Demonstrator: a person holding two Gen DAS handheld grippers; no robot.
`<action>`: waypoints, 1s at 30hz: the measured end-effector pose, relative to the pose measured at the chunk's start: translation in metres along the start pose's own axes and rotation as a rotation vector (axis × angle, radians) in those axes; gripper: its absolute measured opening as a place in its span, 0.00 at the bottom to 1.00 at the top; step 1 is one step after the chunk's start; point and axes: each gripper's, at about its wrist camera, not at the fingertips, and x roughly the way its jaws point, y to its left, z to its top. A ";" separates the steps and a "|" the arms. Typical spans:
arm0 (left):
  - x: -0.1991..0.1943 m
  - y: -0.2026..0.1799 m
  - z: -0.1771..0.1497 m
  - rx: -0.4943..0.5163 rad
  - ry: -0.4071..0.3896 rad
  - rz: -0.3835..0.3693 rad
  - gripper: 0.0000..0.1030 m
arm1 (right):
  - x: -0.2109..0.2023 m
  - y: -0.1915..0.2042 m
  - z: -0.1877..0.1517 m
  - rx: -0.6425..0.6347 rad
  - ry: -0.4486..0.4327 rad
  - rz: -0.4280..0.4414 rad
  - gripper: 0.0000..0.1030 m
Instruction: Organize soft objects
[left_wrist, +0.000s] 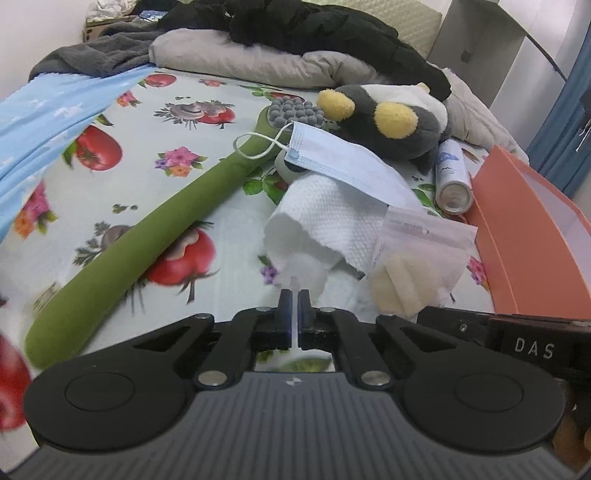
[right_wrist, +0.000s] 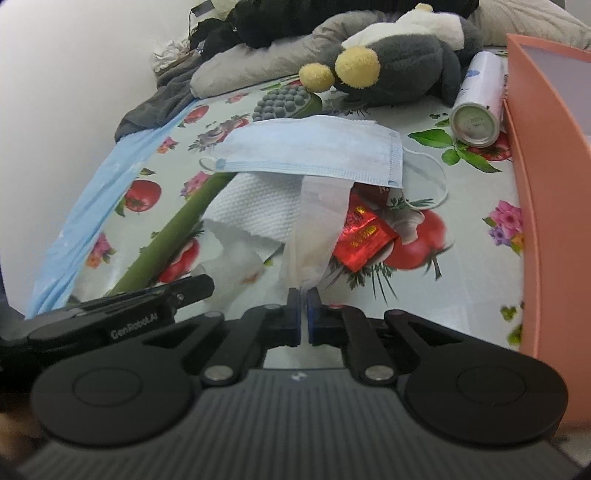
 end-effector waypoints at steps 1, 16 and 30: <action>-0.005 0.000 -0.003 -0.003 -0.002 0.000 0.03 | -0.005 0.001 -0.002 0.001 -0.002 0.001 0.06; -0.086 -0.005 -0.065 -0.053 0.001 -0.017 0.03 | -0.066 -0.003 -0.056 0.089 0.007 -0.010 0.06; -0.090 -0.001 -0.081 -0.027 0.082 -0.023 0.46 | -0.080 -0.015 -0.083 0.078 0.055 -0.074 0.47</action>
